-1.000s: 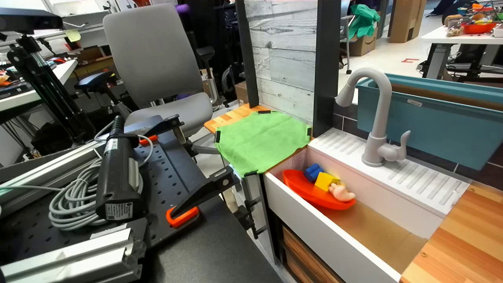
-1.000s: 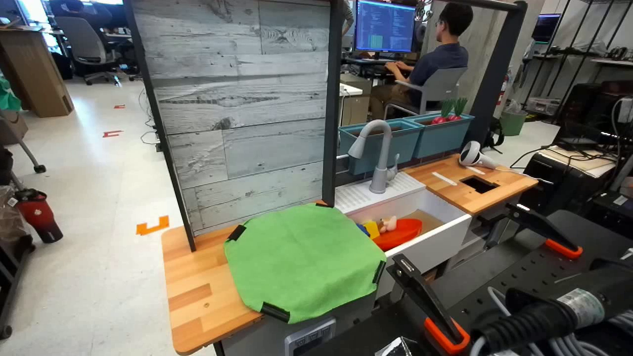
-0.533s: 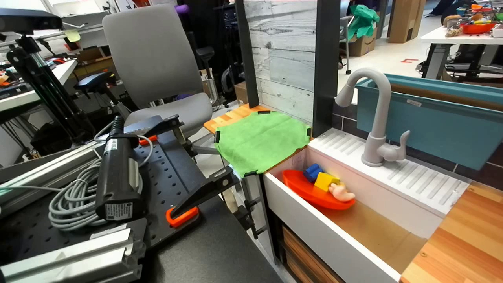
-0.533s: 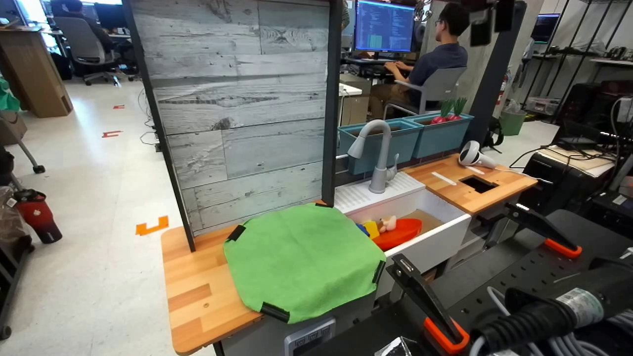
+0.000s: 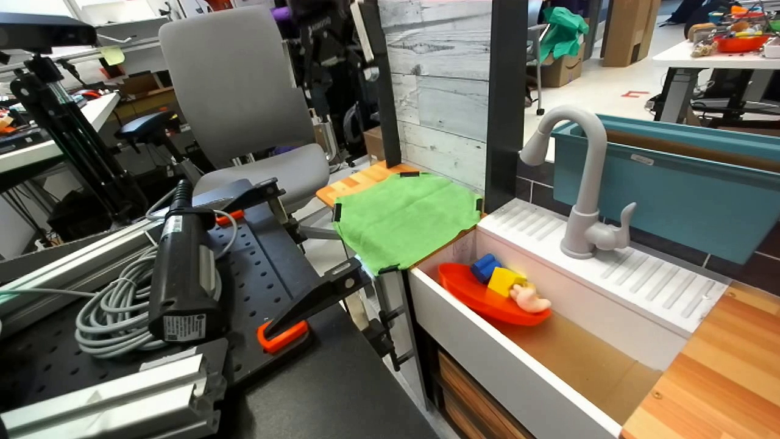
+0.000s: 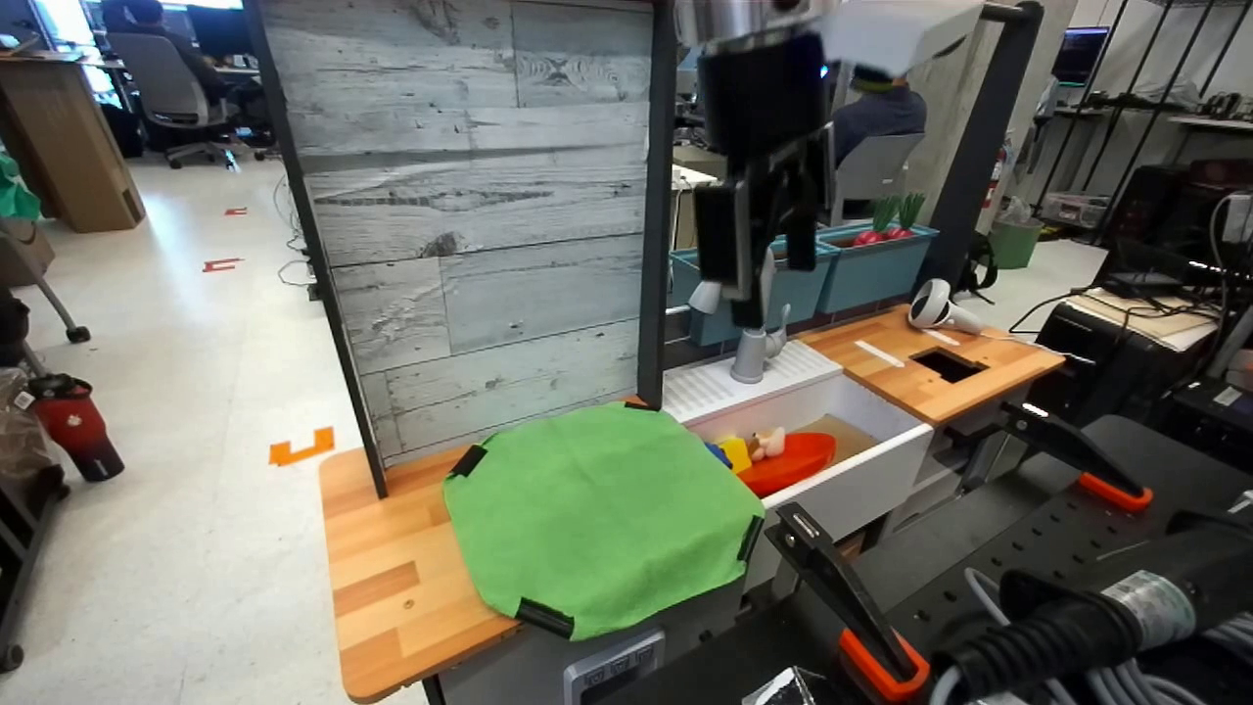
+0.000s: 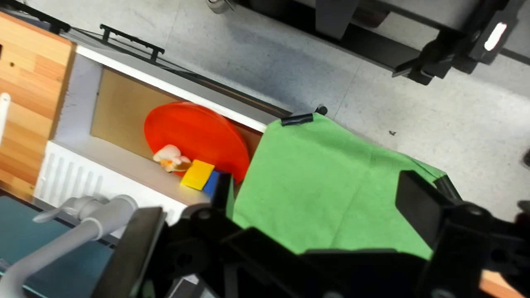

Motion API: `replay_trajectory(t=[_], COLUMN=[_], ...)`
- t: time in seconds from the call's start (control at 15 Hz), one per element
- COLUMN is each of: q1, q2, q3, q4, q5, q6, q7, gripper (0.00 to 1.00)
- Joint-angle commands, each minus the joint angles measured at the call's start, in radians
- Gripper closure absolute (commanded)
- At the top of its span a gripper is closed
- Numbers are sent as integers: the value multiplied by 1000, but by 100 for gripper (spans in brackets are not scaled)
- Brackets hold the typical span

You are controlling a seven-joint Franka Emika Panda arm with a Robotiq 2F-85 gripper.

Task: Fold the green towel in half from left to right.

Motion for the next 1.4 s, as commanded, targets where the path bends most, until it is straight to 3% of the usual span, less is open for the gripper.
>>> replay_trajectory(t=[0.0, 0.13, 0.33, 0.53, 0.67, 0.73, 1.13, 1.33], q1=[57, 106, 170, 197, 213, 213, 225, 180], q2=[156, 238, 345, 426, 468, 414, 468, 520], q3=[-30, -63, -93, -88, -84, -93, -98, -45], q4=[27, 56, 131, 221, 295, 213, 272, 303], q5=[-54, -63, 10, 111, 178, 172, 204, 296], q6=[240, 375, 477, 508, 462, 482, 506, 568], q7=[146, 208, 227, 225, 216, 186, 208, 214], gripper=[0, 0, 0, 0, 0, 0, 0, 0])
